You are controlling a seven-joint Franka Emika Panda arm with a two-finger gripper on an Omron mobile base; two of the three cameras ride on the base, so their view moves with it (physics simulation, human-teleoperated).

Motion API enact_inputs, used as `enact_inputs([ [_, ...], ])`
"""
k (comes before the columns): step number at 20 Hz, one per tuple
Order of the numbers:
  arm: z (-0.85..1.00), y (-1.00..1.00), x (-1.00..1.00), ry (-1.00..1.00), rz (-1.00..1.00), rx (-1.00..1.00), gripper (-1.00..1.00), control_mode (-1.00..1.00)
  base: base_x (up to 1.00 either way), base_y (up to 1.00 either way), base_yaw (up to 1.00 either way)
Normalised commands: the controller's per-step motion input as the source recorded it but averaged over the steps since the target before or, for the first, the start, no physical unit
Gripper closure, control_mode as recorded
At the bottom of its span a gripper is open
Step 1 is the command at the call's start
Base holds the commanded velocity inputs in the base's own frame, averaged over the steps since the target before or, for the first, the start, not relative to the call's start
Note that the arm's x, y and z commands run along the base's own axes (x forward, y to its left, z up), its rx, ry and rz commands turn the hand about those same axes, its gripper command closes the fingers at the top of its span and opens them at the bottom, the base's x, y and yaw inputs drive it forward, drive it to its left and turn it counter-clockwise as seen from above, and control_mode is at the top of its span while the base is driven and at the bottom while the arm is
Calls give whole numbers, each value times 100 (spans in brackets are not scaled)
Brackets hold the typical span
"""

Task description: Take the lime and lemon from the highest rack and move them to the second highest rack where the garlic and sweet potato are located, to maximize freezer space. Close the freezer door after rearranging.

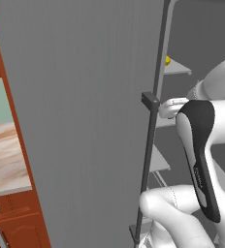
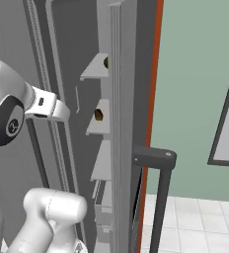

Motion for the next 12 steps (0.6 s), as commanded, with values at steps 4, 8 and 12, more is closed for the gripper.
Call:
enact_inputs([
  [4, 24, -19, 0, -2, 0, 1, -100, -100, 0, 0, 0],
  [8, 19, -31, 20, 0, 0, 0, -100, -100, 0, 0, 0],
  [12, -1, -14, 21, 4, 0, -5, -100, -100, 0, 0, 0],
])
